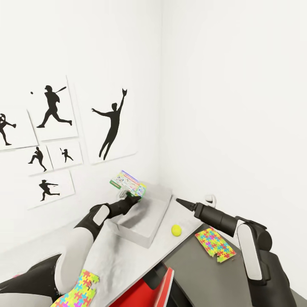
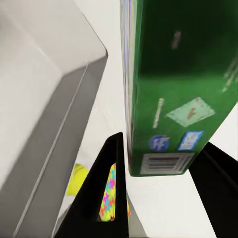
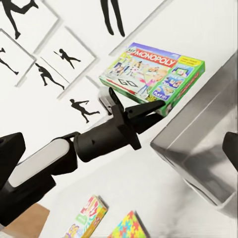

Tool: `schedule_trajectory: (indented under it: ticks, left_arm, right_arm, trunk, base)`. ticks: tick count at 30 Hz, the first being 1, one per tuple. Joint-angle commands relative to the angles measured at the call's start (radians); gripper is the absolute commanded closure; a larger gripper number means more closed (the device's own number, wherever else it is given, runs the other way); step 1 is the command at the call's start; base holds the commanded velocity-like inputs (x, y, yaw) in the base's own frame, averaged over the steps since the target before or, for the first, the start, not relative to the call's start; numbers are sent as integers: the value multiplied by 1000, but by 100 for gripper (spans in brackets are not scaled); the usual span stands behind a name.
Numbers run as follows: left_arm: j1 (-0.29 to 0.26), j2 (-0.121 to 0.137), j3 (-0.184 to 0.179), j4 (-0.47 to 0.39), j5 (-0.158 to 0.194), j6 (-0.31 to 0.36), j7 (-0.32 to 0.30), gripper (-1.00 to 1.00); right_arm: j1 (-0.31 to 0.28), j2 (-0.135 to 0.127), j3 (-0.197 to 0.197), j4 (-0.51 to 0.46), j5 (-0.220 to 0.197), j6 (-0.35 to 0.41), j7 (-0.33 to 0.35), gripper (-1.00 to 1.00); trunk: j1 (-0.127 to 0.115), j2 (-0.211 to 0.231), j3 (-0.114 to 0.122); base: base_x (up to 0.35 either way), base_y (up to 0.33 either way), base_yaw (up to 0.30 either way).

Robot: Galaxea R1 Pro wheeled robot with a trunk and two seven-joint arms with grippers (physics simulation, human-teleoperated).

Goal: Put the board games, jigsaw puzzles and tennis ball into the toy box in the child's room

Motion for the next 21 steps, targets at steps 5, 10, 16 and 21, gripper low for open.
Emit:
schedule_trajectory:
  ticks: [5, 10, 16, 21]
  left_arm:
    - [-1, -11, 18, 12, 6, -3, 7, 100]
    - [-1, -7, 60, 14, 6, 6, 7, 100]
    - [-1, -1, 108, 14, 5, 120, 5, 100]
    - [-1, 5, 119, 8, 4, 217, 5, 100]
  right_arm:
    - [6, 0, -47, 0, 4, 25, 8, -100]
    - [7, 0, -55, 0, 4, 25, 8, -100]
    - [7, 0, -56, 0, 4, 25, 8, -100]
    - [7, 0, -56, 0, 4, 25, 8, -100]
  trunk:
    - [0, -1, 0]
    - [0, -1, 0]
    - [0, -1, 0]
    - [0, -1, 0]
  base:
    - [0, 0, 0]
    - [0, 0, 0]
    - [0, 0, 0]
    - [0, 0, 0]
